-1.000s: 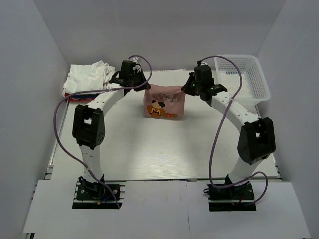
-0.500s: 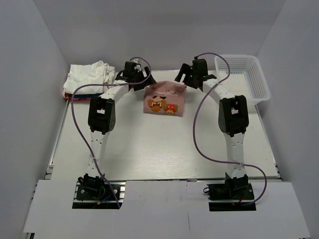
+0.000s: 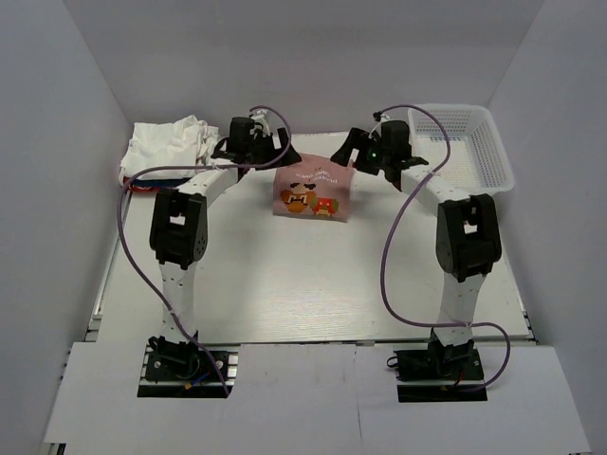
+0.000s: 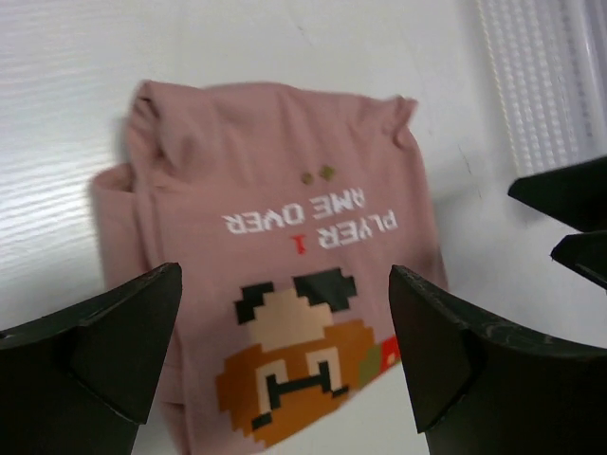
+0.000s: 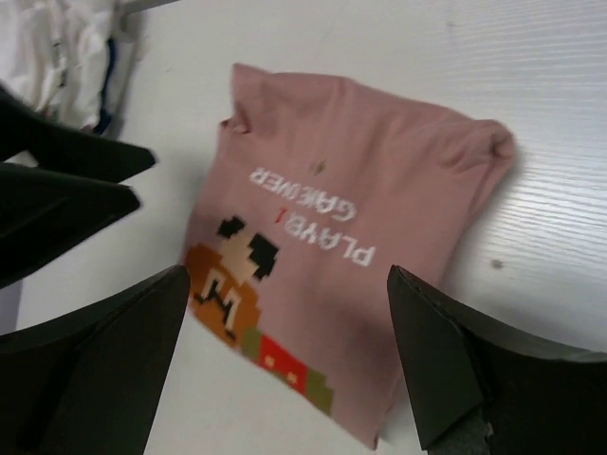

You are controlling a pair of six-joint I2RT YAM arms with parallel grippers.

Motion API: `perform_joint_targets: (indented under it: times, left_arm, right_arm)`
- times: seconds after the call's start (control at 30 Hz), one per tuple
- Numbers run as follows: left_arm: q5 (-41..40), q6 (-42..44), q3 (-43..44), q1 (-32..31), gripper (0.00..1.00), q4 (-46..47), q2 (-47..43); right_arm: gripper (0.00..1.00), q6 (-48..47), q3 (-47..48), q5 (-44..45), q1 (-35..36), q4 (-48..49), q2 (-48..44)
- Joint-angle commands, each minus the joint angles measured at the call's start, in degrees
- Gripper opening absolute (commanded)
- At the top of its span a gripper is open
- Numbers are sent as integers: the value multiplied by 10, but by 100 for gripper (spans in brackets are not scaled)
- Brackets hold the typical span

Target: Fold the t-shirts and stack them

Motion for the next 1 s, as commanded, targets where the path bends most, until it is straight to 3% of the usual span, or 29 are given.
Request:
perform_joint_targets:
  times: [0.0,0.23,0.47,0.57,0.73,0.87,0.97]
  left_arm:
    - [72,24,-38,-19,100,19,-40]
    - [84,-21,-135,-42,100,54,-45]
    - [64,-32,-319,-52,100,67,-111]
    - [64,-40,-385,-64,100,79,-153]
    - [33,-28,-482,-104,100,49,-254]
    - [-48,-28,-490,-116,100,1,-348]
    - [-128,-22,-458,-117,100,-16,-376]
  right_arm:
    - [90,2,-43,-98,16,82,-29]
    - [90,42,-140,-117,54,146,-7]
    - [90,88,-273,-97,79,186,1]
    - [90,95,-354,-81,104,216,-39]
    - [90,73,-461,-23,150,171,-168]
    - [90,48,-484,15,167,132,-282]
    - [90,14,-430,53,166,44,-312]
